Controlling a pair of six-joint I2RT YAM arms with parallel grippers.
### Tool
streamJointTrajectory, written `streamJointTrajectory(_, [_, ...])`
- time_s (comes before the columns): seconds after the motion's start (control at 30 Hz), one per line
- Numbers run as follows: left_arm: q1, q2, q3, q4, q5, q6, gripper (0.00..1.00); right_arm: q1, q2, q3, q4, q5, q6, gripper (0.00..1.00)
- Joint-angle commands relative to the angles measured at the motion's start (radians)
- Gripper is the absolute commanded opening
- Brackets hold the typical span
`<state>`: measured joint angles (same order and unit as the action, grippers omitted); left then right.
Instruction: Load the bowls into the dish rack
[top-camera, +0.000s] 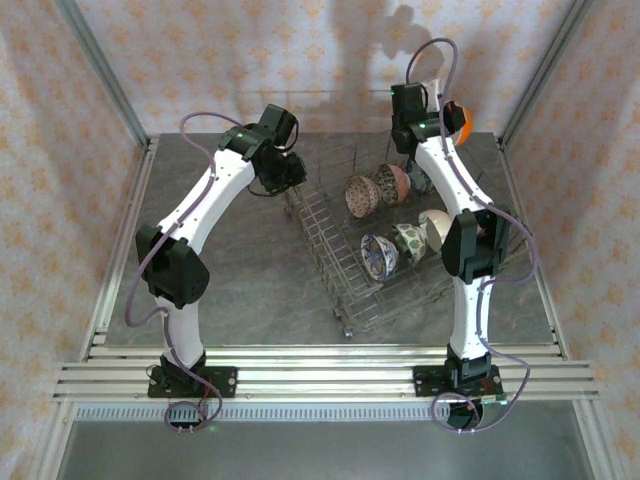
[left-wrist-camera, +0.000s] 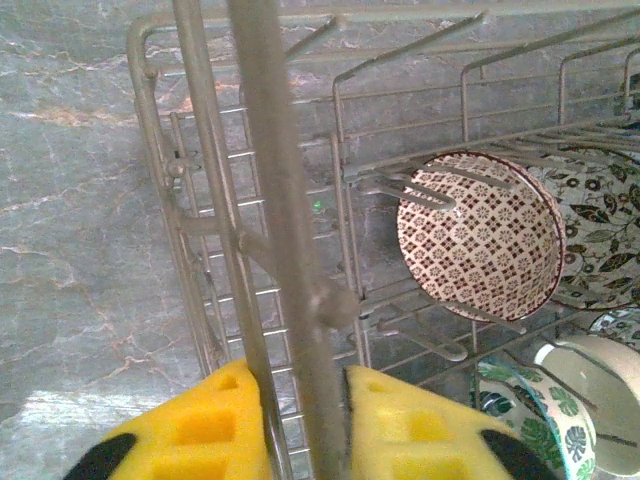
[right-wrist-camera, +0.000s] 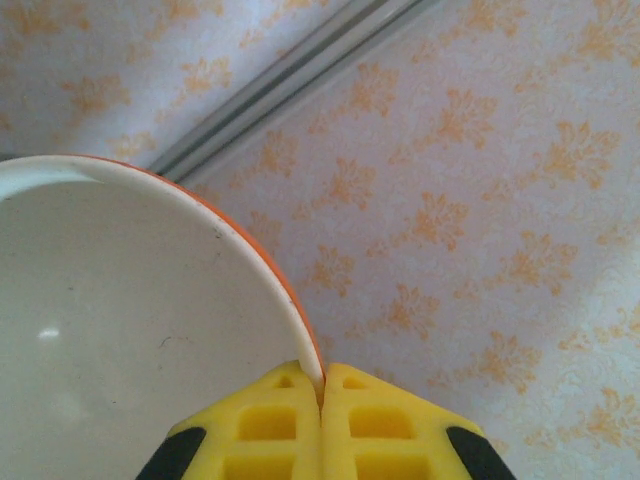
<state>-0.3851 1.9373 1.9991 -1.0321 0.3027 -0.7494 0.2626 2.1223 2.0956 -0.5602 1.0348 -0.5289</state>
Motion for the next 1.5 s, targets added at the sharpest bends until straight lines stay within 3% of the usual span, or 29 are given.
streamJointTrajectory(0.0, [0.024, -0.023, -0.071, 0.041, 0.024, 0.043, 0.28, -0.002, 0.004, 0.039, -0.166, 0.094, 0.118, 0.00])
streamJointTrajectory(0.17, [0.024, -0.079, -0.112, 0.084, 0.014, 0.044, 0.47, -0.001, 0.011, 0.073, -0.338, 0.134, 0.238, 0.00])
streamJointTrajectory(0.37, [0.023, -0.101, -0.140, 0.105, 0.020, 0.055, 0.53, 0.003, 0.031, 0.083, -0.419, 0.201, 0.279, 0.00])
streamJointTrajectory(0.7, [0.023, -0.136, -0.186, 0.144, 0.024, 0.050, 0.55, 0.003, 0.124, 0.113, -0.450, 0.244, 0.308, 0.00])
streamJointTrajectory(1.47, [0.024, -0.144, -0.211, 0.164, 0.024, 0.048, 0.56, 0.002, 0.181, 0.057, -0.402, 0.276, 0.308, 0.00])
